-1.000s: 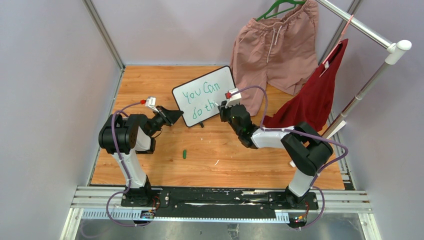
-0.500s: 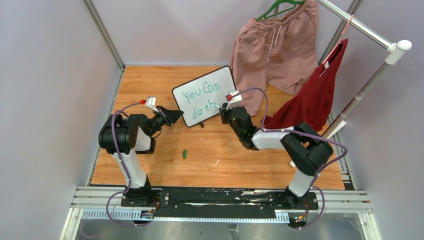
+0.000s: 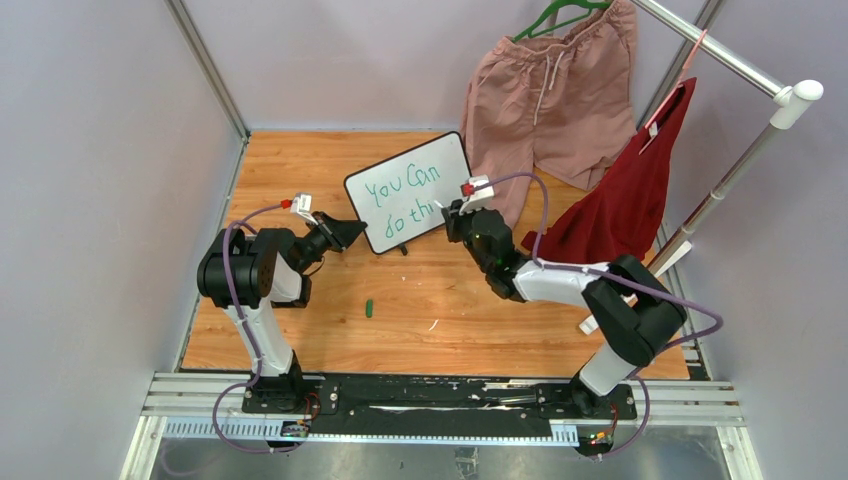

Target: Write a sentence on the whiteboard

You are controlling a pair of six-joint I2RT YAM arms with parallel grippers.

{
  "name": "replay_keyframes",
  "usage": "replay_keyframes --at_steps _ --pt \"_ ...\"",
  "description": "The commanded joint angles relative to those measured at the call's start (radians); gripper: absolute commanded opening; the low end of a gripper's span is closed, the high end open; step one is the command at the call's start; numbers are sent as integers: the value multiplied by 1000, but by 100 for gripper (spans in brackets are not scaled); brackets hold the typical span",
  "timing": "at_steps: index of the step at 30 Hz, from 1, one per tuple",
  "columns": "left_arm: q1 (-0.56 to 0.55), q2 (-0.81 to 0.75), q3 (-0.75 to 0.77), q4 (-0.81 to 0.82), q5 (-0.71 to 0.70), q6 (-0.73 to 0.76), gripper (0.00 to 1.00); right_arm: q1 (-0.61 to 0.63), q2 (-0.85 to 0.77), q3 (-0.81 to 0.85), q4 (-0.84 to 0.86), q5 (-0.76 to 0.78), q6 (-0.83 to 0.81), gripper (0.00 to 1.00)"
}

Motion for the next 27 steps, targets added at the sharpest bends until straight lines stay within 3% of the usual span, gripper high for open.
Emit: replay_keyframes --at_steps 1,27 --pt "-5 18 -7 33 -7 16 0 -12 -85 -2 10 24 12 0" --pt "-5 18 -7 34 -9 18 0 -63 -8 60 -16 -21 59 0"
